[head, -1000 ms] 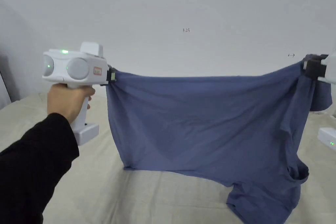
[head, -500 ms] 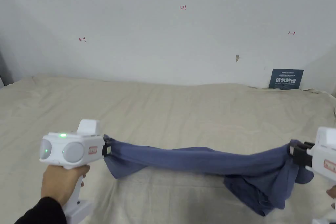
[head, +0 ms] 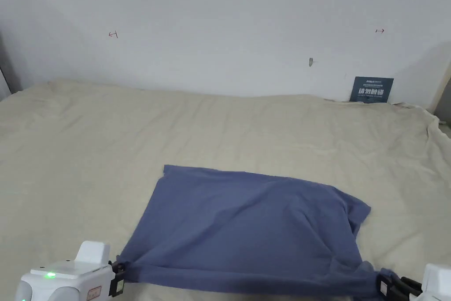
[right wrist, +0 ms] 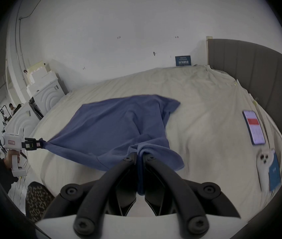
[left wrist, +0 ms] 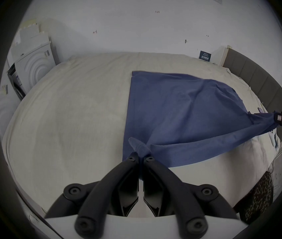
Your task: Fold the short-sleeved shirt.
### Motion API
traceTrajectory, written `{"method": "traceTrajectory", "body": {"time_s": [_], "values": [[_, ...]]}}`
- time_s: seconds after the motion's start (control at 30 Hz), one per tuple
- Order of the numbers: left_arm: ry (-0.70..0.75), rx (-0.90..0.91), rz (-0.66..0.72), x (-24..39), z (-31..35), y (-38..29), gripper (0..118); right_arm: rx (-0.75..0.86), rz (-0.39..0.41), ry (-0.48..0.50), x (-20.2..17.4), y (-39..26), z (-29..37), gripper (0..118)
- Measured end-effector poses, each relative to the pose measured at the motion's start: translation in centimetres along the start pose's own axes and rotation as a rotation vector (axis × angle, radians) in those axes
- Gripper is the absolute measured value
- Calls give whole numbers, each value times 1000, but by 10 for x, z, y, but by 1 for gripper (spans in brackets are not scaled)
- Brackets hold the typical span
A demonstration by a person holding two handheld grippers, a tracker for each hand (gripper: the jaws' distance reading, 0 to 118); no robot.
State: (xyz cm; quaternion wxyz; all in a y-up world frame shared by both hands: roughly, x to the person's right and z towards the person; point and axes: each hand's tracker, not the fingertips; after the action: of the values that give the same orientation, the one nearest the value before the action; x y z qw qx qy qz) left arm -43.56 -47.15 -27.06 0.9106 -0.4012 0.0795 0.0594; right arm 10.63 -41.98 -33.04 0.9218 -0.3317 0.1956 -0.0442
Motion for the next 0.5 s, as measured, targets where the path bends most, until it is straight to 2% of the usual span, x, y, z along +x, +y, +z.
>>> {"method": "traceTrajectory", "body": {"time_s": [0.23,0.5], "values": [[9,-41,21,-4,19,-51,0,-68,-31,-7,24,-62,20,4],[50,-87,-2,0,2,-83,0,-175,-87,-79,21,-108,-6,4]]}}
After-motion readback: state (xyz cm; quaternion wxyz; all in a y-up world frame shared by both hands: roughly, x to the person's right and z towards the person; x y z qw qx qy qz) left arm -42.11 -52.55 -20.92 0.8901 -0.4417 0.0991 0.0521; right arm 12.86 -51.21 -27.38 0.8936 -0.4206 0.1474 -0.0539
